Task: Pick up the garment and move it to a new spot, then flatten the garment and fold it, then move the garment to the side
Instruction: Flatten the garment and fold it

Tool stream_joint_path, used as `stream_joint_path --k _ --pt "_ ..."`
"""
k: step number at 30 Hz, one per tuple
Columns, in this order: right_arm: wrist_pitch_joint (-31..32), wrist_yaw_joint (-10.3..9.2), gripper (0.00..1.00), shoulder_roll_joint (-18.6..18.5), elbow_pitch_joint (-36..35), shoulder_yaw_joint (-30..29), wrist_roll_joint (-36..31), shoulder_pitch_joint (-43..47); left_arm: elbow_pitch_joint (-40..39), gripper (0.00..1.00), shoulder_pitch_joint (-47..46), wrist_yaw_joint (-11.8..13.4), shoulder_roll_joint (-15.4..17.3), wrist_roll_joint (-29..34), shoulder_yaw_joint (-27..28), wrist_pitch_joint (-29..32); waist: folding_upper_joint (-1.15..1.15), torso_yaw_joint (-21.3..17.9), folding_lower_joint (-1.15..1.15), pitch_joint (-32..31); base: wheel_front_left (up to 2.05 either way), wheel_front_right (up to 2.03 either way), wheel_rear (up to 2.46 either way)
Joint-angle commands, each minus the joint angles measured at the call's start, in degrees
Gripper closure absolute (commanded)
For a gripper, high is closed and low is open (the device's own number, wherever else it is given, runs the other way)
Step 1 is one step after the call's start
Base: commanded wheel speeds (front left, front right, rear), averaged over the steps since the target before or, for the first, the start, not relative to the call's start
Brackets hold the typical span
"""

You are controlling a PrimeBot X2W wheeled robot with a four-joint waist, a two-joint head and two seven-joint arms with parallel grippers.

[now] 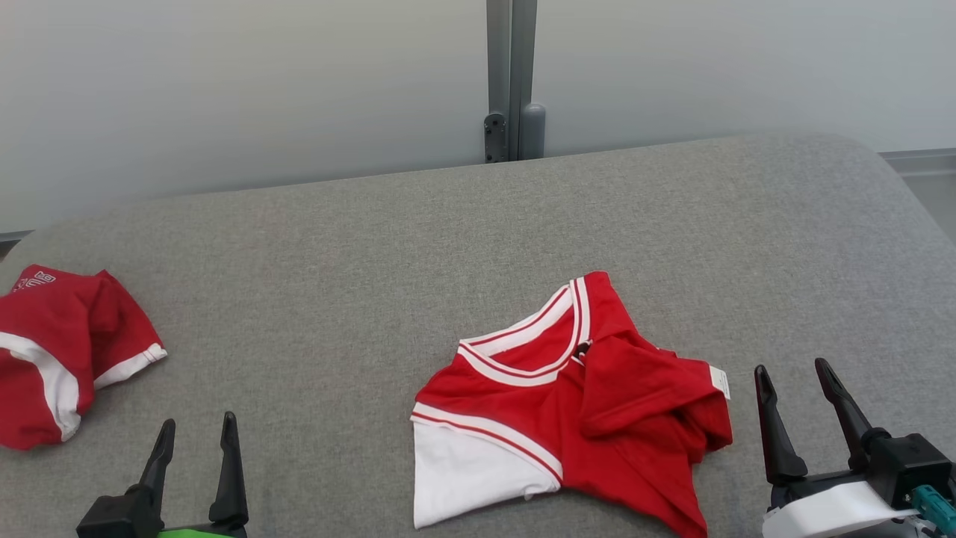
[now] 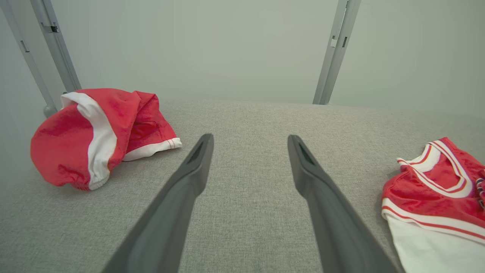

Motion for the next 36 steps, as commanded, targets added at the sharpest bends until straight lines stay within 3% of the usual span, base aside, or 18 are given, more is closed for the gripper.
stream_joint_path --k 1,9,16,21,24,30,34,35,36 --pt "-0.2 0.01 0.00 -0.1 -0.2 0.1 0.1 -0.5 0.0 0.00 -0.2 -0.2 -0.3 0.7 0.4 -0.2 0.00 -0.2 0.00 0.0 0.00 0.00 0.00" --pt "-0.2 0.01 0.00 -0.5 -1.0 0.6 0.4 -1.1 -1.1 0.00 -1.4 -0.3 -0.5 -0.2 -0.6 -0.2 0.00 -1.6 0.00 0.7 0.00 0.00 0.00" --pt "-0.2 0.01 0.00 -0.6 -3.3 1.8 0.6 -3.4 1.2 0.00 -7.1 -0.3 1.2 -2.4 -12.1 1.1 0.00 -5.6 0.00 3.9 0.00 0.00 0.00" --pt "-0.2 0.01 0.00 0.0 -4.0 2.1 0.5 -4.6 5.7 0.00 -12.0 -0.1 2.4 -7.0 -21.0 8.0 0.00 -8.5 0.00 6.6 0.00 0.00 0.00" --pt "-0.2 0.01 0.00 0.4 -4.1 2.0 0.6 -5.1 9.4 0.00 -14.2 -0.1 3.1 -8.6 -23.4 12.1 0.00 -10.2 0.00 7.8 0.00 0.00 0.00" --pt "-0.2 0.01 0.00 1.2 -4.4 1.9 0.8 -5.8 15.7 0.00 -16.6 1.7 3.7 -10.1 -21.7 13.9 0.00 -13.3 0.00 9.1 0.00 0.00 0.00" --pt "-0.2 0.01 0.00 1.5 -4.5 1.6 0.7 -5.4 17.9 0.00 -16.9 1.3 3.4 -12.9 -20.5 16.2 0.00 -14.1 0.00 9.2 0.00 0.00 0.00" --pt "-0.2 0.01 0.00 1.6 -4.4 1.6 0.7 -5.4 18.6 0.24 -16.8 1.1 3.8 -13.6 -20.8 17.5 0.00 -14.3 0.00 9.2 0.00 0.00 0.00" --pt "-0.2 0.01 0.00 1.6 -4.3 1.6 0.7 -5.4 18.9 0.84 -16.5 0.9 4.0 -14.1 -21.1 18.4 0.00 -14.4 0.00 9.1 0.00 0.00 0.00"
